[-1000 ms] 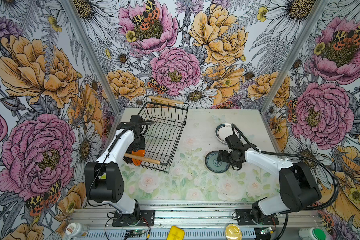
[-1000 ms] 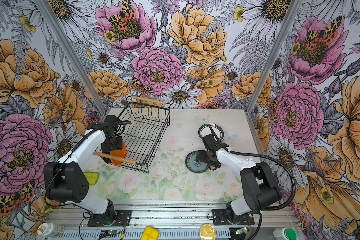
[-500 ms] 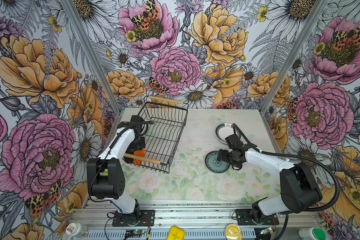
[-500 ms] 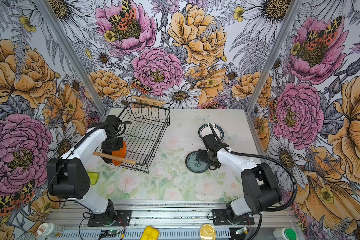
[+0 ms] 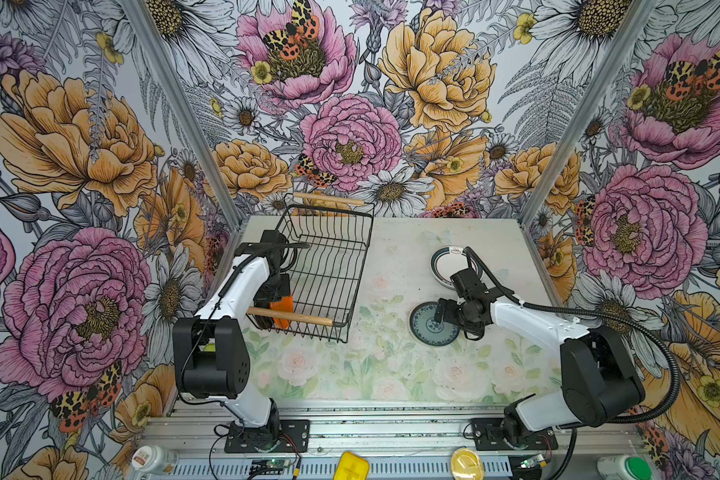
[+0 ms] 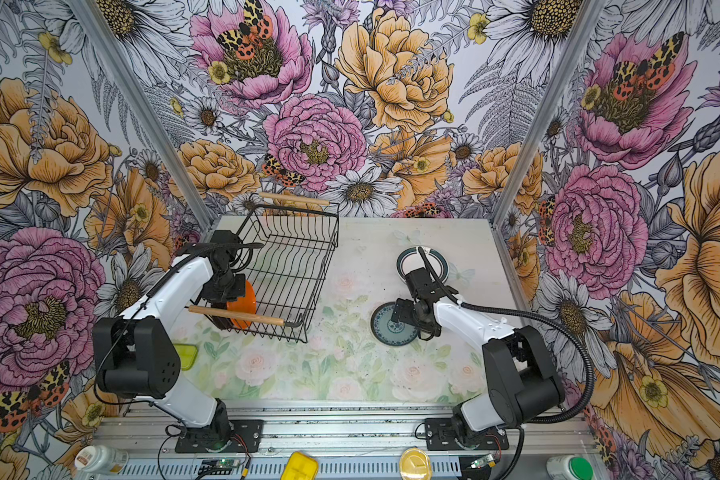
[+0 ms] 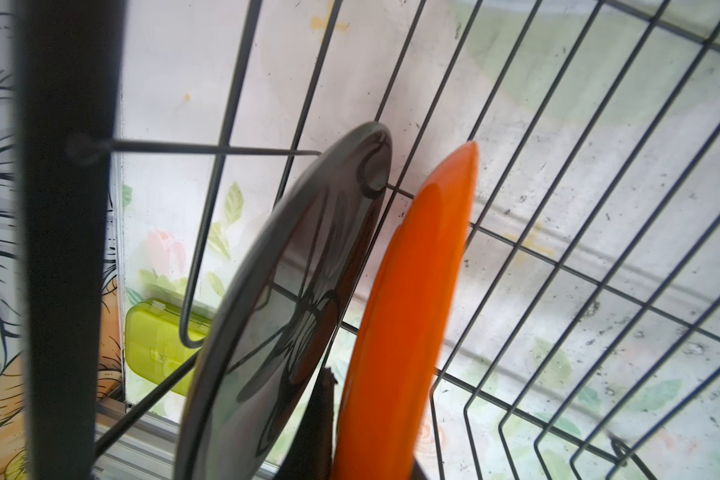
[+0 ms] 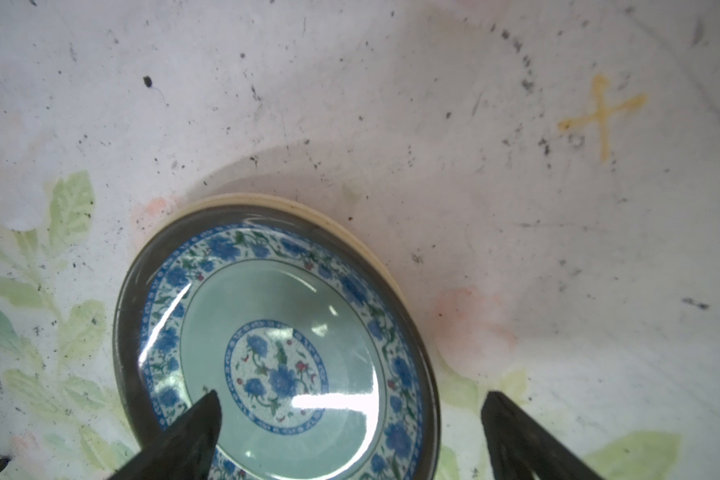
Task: Unload the plates from the dish rack
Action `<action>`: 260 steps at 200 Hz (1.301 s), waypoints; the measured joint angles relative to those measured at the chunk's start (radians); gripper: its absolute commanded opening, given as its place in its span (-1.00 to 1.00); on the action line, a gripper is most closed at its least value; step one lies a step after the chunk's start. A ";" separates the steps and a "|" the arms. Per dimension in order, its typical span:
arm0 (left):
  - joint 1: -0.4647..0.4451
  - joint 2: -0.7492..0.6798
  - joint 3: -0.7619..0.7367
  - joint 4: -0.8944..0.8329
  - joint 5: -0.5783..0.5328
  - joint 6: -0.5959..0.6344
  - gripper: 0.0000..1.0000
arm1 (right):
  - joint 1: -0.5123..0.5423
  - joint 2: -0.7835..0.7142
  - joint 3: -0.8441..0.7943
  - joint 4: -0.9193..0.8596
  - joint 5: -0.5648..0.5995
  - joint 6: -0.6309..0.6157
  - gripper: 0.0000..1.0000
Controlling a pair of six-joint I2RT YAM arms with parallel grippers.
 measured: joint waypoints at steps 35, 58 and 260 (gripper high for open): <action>0.001 -0.003 0.006 0.001 0.005 -0.001 -0.88 | 0.000 0.000 0.000 0.000 0.000 0.000 0.99; 0.001 -0.007 0.006 0.000 0.006 -0.004 -0.91 | 0.000 0.000 0.000 0.000 0.000 0.000 0.99; -0.071 -0.076 0.345 -0.166 -0.023 -0.057 -1.00 | -0.036 0.002 0.102 0.000 0.042 -0.039 0.99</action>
